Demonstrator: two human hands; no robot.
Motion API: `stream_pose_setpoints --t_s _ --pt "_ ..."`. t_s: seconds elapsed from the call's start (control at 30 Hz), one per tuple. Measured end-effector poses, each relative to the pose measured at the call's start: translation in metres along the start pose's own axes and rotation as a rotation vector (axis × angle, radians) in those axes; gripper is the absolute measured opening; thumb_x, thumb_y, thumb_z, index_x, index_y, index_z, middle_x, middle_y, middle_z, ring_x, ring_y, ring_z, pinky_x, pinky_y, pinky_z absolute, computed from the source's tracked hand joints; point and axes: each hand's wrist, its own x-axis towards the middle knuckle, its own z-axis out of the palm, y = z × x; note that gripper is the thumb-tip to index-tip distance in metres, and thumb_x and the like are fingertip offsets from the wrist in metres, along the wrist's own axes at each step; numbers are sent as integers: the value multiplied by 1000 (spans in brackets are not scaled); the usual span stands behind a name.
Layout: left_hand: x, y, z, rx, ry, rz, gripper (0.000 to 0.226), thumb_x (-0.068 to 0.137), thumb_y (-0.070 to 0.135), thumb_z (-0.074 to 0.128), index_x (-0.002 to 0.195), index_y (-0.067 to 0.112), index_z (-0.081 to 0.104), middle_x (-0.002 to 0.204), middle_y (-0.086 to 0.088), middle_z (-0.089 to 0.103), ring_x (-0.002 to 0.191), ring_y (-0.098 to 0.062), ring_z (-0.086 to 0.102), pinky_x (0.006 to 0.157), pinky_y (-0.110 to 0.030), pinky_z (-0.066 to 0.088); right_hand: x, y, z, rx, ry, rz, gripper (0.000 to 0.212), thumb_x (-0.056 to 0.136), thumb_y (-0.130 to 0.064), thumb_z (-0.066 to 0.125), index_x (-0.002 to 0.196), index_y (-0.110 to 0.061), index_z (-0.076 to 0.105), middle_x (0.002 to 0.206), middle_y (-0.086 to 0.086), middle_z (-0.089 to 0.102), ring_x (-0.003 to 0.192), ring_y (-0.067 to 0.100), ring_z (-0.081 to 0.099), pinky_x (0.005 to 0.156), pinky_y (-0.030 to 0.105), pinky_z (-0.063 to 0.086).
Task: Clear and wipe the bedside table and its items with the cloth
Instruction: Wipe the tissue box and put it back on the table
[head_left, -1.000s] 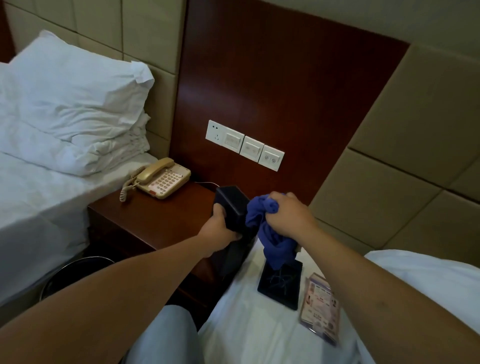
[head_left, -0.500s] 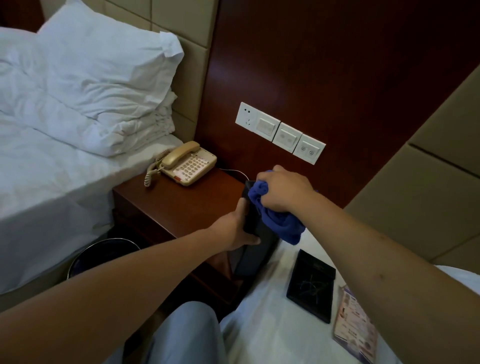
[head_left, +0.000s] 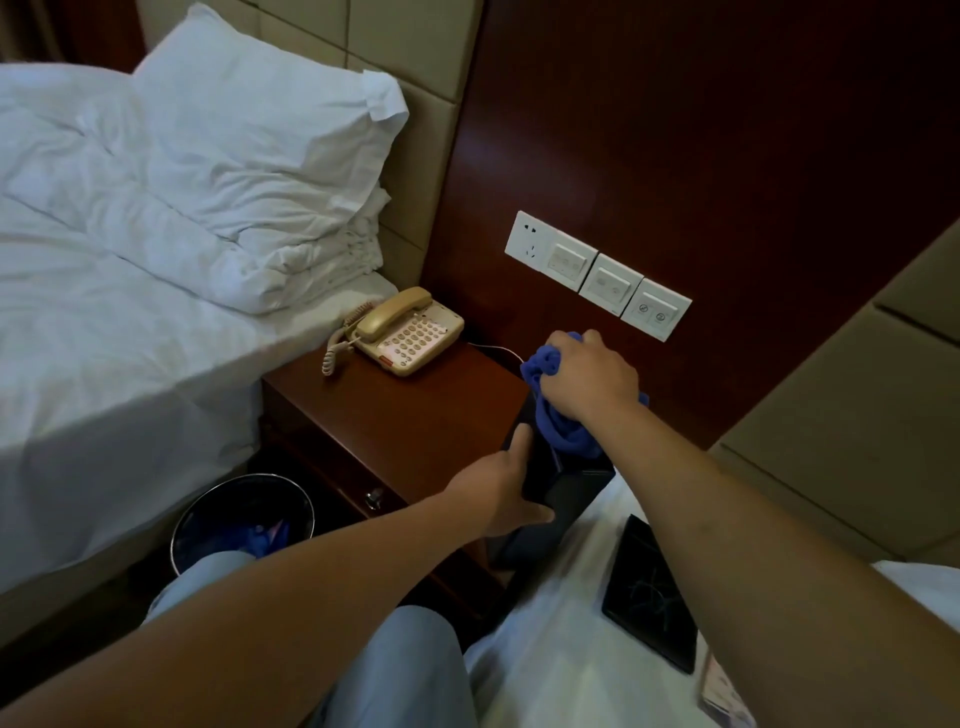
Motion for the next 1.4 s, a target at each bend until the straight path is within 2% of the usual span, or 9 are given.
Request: stream_pose_setpoints --t_s 0.13,0.27,0.37,0.5,0.6,0.77,1.0,1.23,1.4 --pt "2 -1 3 -11 35 -6 120 86 39 81 161 15 -10 140 -16 57 117 -33 61 96 -49 54 -32 9 -3 43 -6 -8 37 91 -33 56 127 -35 49 122 6 42 88 28 50 68 39 44" --pt "11 -3 6 -42 84 -13 109 78 34 87 152 24 8 119 -5 65 102 -29 66 83 -44 56 -67 17 -10 41 -49 -5 38 90 -35 57 128 -37 50 123 5 43 95 30 56 76 42 50" --pt "60 -44 33 -158 101 -21 117 62 63 87 152 37 16 124 1 68 114 -36 65 92 -49 56 -90 21 -15 4 -95 -42 39 90 -35 56 129 -36 49 123 4 42 93 28 54 74 40 46" --pt "81 -53 44 -94 144 6 122 61 67 74 153 29 2 139 -9 58 118 -31 63 95 -51 55 -102 27 -17 -33 -130 -78 37 91 -31 55 127 -33 49 123 5 40 87 27 48 70 38 40" --pt "106 -76 54 -181 121 33 119 62 83 70 156 44 9 140 -5 59 124 -36 61 99 -55 53 -93 22 -18 -57 -123 -79 36 90 -33 56 125 -33 49 119 5 39 86 28 50 69 38 42" --pt "1 2 10 -104 119 -6 106 81 30 85 153 12 9 123 -13 66 105 -32 66 79 -39 50 -58 12 -15 -31 -126 -19 35 92 -31 58 126 -35 49 125 7 39 86 29 53 70 39 45" --pt "-5 3 15 -131 188 -25 92 81 33 84 146 23 19 118 -4 65 97 -25 64 79 -43 56 -32 3 -9 64 -73 45 42 93 -28 59 132 -35 46 129 9 38 100 34 55 78 44 54" --pt "-24 -5 16 -200 298 25 87 80 30 86 142 24 25 119 1 66 100 -22 68 84 -48 58 -64 -23 -33 -132 -253 -41 47 92 -24 63 135 -31 44 131 11 34 97 33 54 83 44 53" --pt "-27 3 12 -191 324 -22 86 89 26 77 152 13 21 116 -4 65 99 -24 67 77 -30 51 -95 -22 -40 -196 -356 -84 47 93 -25 60 137 -28 43 130 13 33 100 35 52 87 46 53"
